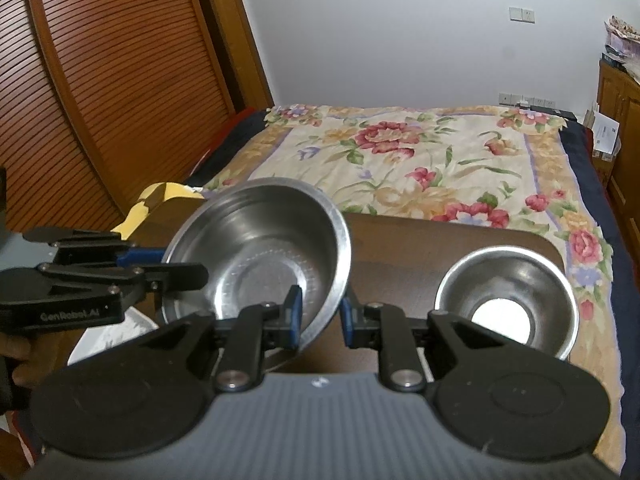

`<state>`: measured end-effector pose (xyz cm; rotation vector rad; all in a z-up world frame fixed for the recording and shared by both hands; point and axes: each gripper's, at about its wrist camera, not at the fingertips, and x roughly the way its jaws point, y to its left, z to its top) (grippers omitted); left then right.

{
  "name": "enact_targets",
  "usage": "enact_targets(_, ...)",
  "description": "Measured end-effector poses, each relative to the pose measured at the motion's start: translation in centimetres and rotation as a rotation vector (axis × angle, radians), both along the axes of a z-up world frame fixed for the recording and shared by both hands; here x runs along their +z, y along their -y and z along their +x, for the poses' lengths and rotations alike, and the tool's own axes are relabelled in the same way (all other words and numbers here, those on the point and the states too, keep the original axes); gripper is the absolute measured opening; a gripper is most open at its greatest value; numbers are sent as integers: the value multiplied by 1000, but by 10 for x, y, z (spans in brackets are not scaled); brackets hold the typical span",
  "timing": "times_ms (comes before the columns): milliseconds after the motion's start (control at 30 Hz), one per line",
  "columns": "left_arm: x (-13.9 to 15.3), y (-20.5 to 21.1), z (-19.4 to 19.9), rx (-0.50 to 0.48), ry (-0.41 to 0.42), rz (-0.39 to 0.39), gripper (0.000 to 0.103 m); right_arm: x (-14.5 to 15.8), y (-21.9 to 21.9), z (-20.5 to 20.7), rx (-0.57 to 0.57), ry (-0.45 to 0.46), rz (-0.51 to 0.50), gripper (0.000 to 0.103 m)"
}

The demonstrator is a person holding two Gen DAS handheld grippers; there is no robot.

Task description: Organize plates and bowls

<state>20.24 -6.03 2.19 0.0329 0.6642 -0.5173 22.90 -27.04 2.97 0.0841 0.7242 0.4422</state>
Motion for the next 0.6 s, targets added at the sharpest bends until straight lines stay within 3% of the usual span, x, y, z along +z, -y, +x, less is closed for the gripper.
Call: enact_targets(600,-23,-7,-56,-24,-26,41,24,-15,-6,-55,25,-26,12,22)
